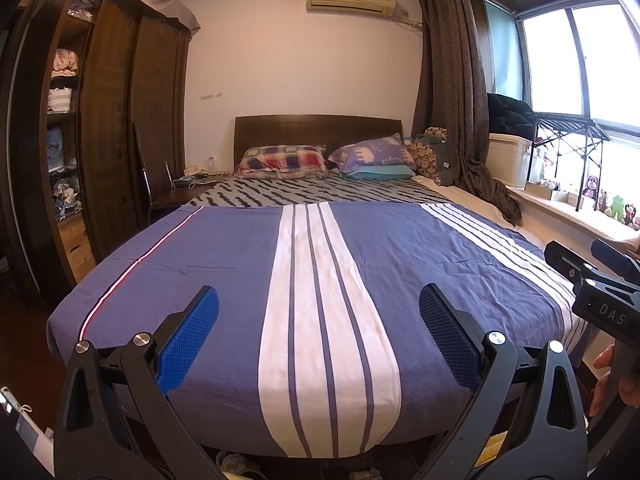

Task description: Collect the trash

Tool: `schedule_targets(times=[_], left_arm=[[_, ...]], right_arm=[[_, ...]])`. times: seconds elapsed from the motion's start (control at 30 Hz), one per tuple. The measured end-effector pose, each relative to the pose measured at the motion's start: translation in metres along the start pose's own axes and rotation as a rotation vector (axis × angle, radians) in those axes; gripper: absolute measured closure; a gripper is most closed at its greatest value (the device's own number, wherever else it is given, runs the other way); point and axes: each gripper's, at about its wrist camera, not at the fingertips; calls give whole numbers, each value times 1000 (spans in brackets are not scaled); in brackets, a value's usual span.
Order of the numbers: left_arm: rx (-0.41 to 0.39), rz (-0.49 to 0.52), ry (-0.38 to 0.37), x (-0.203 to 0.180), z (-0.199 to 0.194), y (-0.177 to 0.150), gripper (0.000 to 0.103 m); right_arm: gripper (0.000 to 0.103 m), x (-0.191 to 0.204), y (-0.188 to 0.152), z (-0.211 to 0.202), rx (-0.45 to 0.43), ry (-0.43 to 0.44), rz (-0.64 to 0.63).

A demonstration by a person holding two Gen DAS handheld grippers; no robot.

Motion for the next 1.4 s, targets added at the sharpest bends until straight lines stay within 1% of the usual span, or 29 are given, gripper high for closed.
schedule_targets(times=[0.2, 0.37, 0.5, 0.67, 0.77, 0.97, 1.1, 1.27, 1.4], left_arm=[[0, -2, 1, 1, 0, -1, 8], [-4, -15, 17, 2, 2, 0, 8], [-15, -20, 0, 2, 0, 3, 8], [-14, -39, 7, 1, -1, 4, 8], [-29, -25, 34, -2, -2, 5, 8], [-54, -33, 28, -1, -6, 4, 8], [-51, -27, 33, -2, -6, 2, 8], [-30, -34, 57, 0, -1, 2, 8], [-26, -45, 53, 6, 4, 2, 8]], right_arm=[[3, 0, -2, -1, 5, -2, 0], [3, 0, 0, 1, 5, -4, 0], [3, 1, 0, 1, 2, -9, 4], [3, 0, 1, 1, 2, -9, 2], [3, 0, 1, 1, 5, -9, 5], [3, 0, 1, 1, 3, -11, 6], [3, -1, 1, 1, 2, -14, 7], [3, -1, 0, 1, 3, -17, 3], [3, -1, 0, 5, 10, -27, -8]])
Point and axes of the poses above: each gripper's, at about its wrist camera, not at the fingertips, and z roughly the way its jaws point, x to its left, y to its top, and after that the axes turned 1 degree about z, right-handed
